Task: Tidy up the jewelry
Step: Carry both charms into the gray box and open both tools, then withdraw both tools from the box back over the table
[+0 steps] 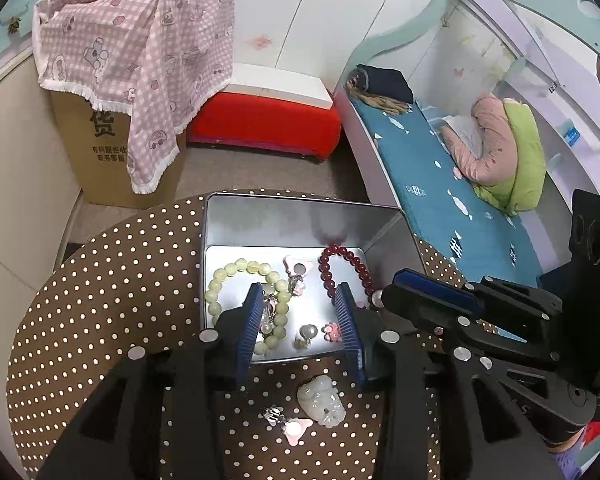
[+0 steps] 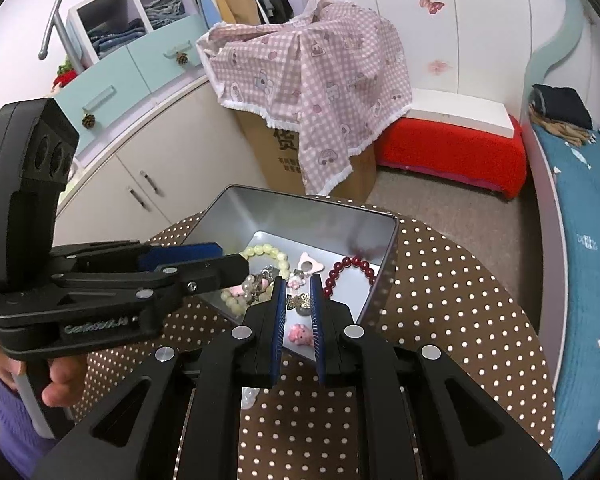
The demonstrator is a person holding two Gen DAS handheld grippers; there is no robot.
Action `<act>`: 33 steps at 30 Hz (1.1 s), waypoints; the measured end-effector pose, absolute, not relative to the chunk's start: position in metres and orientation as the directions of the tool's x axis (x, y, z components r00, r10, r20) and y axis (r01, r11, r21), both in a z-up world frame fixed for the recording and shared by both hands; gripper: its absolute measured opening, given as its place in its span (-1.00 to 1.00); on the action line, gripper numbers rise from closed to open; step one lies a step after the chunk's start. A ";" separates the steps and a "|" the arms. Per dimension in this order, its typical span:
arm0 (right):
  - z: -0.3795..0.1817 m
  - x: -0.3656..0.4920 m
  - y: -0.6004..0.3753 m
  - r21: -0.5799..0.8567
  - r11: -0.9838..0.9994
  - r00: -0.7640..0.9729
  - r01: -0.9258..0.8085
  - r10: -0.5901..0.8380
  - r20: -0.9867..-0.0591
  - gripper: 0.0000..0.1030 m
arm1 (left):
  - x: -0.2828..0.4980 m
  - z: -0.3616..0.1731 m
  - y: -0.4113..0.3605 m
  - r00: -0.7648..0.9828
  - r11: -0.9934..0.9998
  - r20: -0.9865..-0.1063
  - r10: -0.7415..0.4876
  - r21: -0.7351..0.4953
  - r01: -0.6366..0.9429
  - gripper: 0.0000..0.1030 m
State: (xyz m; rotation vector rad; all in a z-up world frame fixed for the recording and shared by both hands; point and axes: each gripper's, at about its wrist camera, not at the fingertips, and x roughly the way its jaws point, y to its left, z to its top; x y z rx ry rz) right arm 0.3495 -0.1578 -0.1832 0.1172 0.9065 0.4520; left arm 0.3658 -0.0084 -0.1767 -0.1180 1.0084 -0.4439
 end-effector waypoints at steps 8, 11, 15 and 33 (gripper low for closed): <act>-0.183 0.350 -0.159 0.290 0.900 0.527 -0.326 0.427 -0.734 -0.75 | 0.359 -0.173 -0.006 0.461 0.907 -0.787 -0.410 -0.297 0.300 -0.30; -0.185 0.349 -0.161 0.291 0.901 0.527 -0.322 0.426 -0.736 -0.75 | 0.356 -0.172 -0.005 0.464 0.907 -0.785 -0.411 -0.298 0.299 -0.30; -0.185 0.347 -0.162 0.296 0.901 0.526 -0.317 0.426 -0.736 -0.73 | 0.352 -0.169 -0.005 0.470 0.908 -0.783 -0.407 -0.293 0.299 -0.30; -0.147 0.281 -0.151 0.181 0.921 0.612 -0.345 0.367 -0.700 -0.23 | 0.291 -0.145 0.021 0.611 0.946 -0.724 -0.319 -0.200 0.257 0.20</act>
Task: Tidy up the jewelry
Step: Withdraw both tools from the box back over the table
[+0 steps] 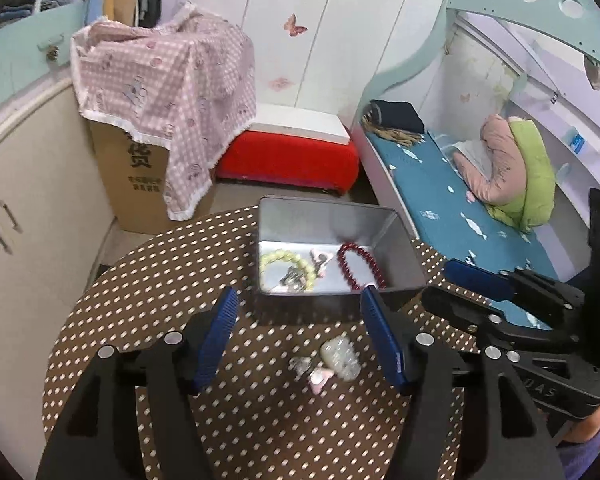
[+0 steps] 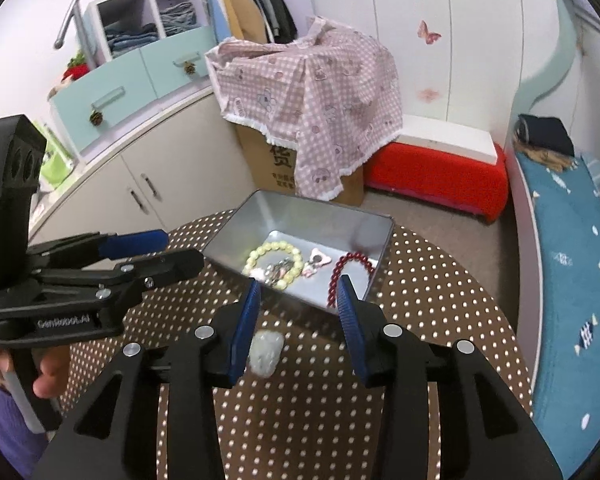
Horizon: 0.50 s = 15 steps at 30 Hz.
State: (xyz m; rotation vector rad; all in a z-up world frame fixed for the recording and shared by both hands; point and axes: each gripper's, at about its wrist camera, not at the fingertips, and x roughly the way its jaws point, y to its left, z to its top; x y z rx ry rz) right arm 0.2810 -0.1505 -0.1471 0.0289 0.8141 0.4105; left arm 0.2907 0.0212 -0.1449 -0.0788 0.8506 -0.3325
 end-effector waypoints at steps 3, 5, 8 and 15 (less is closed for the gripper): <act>-0.152 0.269 -0.144 0.158 0.922 0.608 -0.354 0.355 -0.711 -0.23 | 0.278 -0.150 0.029 0.628 0.954 -0.720 -0.296 -0.189 0.233 0.24; -0.161 0.262 -0.139 0.142 0.922 0.596 -0.360 0.344 -0.726 -0.23 | 0.269 -0.155 0.033 0.633 0.959 -0.722 -0.280 -0.182 0.217 0.27; -0.178 0.259 -0.130 0.135 0.923 0.567 -0.361 0.332 -0.754 -0.23 | 0.258 -0.169 0.038 0.626 0.964 -0.733 -0.264 -0.178 0.198 0.28; -0.219 0.265 -0.115 0.097 0.933 0.524 -0.346 0.278 -0.805 -0.23 | 0.251 -0.196 0.046 0.591 0.965 -0.762 -0.263 -0.205 0.165 0.28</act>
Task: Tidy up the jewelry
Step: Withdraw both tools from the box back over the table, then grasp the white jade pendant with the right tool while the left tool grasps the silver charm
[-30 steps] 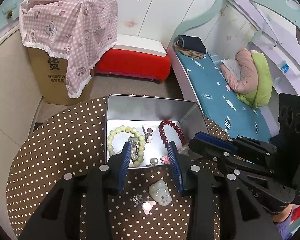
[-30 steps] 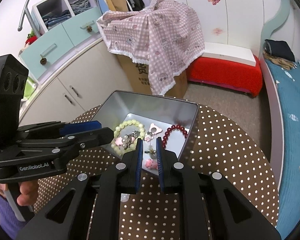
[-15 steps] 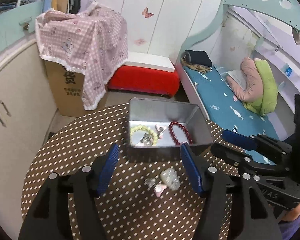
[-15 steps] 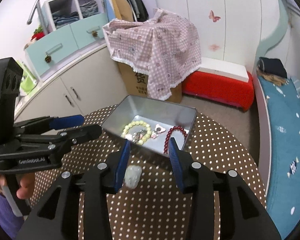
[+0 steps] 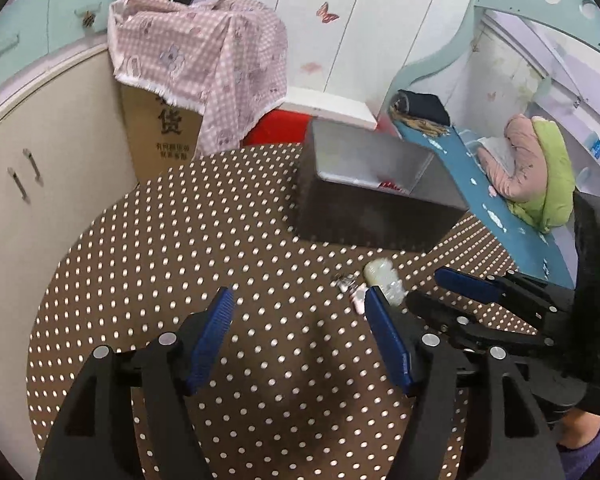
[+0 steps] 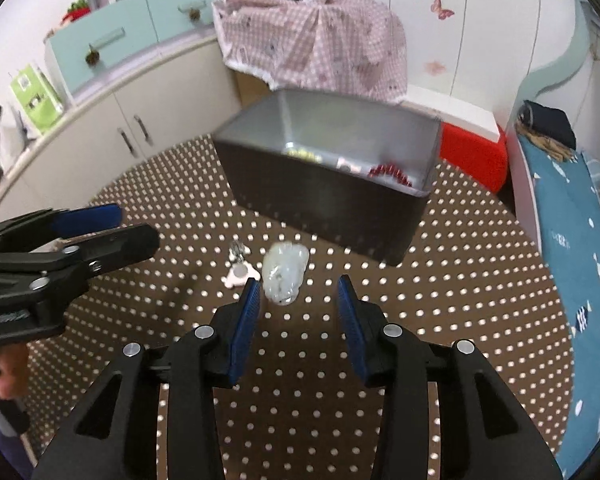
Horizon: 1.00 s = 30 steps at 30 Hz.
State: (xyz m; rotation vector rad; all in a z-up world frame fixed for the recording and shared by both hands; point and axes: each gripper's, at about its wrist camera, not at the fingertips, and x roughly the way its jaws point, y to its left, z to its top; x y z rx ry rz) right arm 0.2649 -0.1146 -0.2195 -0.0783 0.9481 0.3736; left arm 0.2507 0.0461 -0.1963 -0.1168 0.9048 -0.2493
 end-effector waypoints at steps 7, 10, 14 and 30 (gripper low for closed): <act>-0.232 0.273 -0.104 0.098 0.932 0.515 -0.349 0.278 -0.811 -0.23 | 0.254 -0.206 0.049 0.576 0.963 -0.772 -0.268 -0.215 0.161 0.27; -0.233 0.276 -0.100 0.086 0.932 0.521 -0.352 0.272 -0.809 -0.23 | 0.256 -0.208 0.048 0.576 0.964 -0.773 -0.266 -0.215 0.157 0.28; -0.234 0.279 -0.094 0.045 0.927 0.534 -0.373 0.254 -0.807 -0.27 | 0.259 -0.208 0.046 0.574 0.963 -0.773 -0.271 -0.215 0.164 0.27; -0.233 0.269 -0.149 0.105 0.935 0.530 -0.337 0.281 -0.800 -0.50 | 0.269 -0.221 -0.015 0.550 0.964 -0.803 -0.229 -0.107 0.245 0.28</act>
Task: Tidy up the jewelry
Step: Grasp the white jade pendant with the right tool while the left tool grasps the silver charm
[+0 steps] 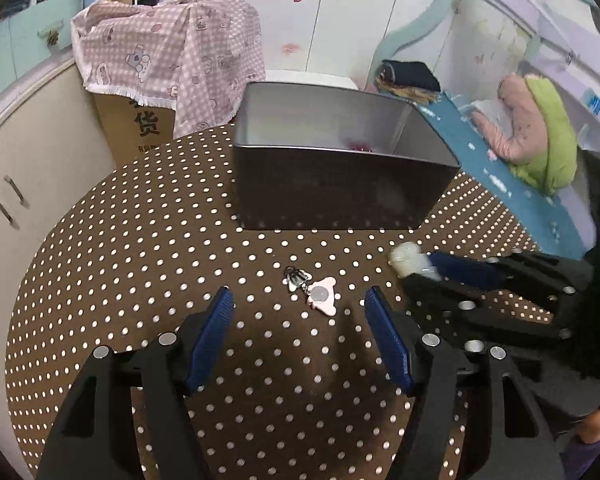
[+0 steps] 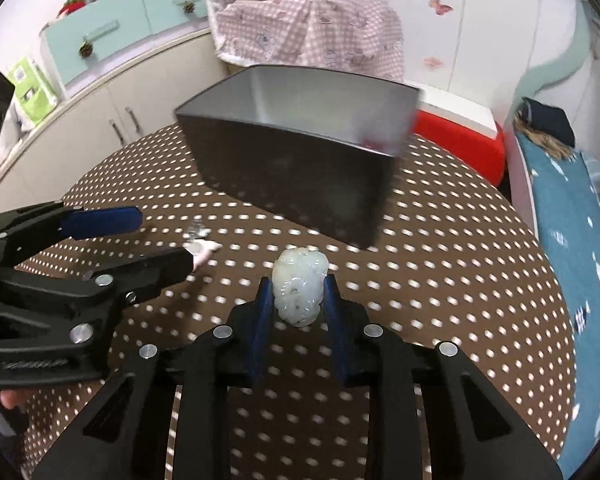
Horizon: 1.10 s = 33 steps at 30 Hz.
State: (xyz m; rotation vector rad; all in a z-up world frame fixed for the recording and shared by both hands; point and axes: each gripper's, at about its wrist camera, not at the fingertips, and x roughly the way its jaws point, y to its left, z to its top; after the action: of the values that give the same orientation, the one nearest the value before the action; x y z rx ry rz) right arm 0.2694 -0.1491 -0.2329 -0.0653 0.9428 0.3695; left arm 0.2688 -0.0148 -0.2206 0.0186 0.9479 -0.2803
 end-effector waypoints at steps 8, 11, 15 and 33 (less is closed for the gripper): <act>-0.235 0.267 -0.168 0.157 0.932 0.526 -0.328 0.318 -0.789 -0.49 | 0.290 -0.231 -0.030 0.530 0.976 -0.836 -0.143 -0.030 0.216 0.12; -0.235 0.268 -0.170 0.168 0.929 0.523 -0.329 0.328 -0.787 -0.49 | 0.290 -0.231 -0.033 0.537 0.974 -0.835 -0.119 0.008 0.228 -0.19; -0.233 0.267 -0.170 0.171 0.927 0.524 -0.333 0.333 -0.784 -0.49 | 0.285 -0.230 -0.031 0.541 0.964 -0.830 -0.139 0.012 0.266 -0.60; -0.224 0.256 -0.159 0.152 0.925 0.518 -0.348 0.325 -0.791 -0.54 | 0.267 -0.213 -0.014 0.535 0.941 -0.799 -0.275 -0.110 0.320 -0.67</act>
State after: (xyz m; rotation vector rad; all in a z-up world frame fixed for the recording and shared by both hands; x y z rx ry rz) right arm 0.2563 -0.1592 -0.2236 -0.0264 0.9430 0.4041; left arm 0.2669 -0.0141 -0.2129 0.0513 0.9420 -0.3545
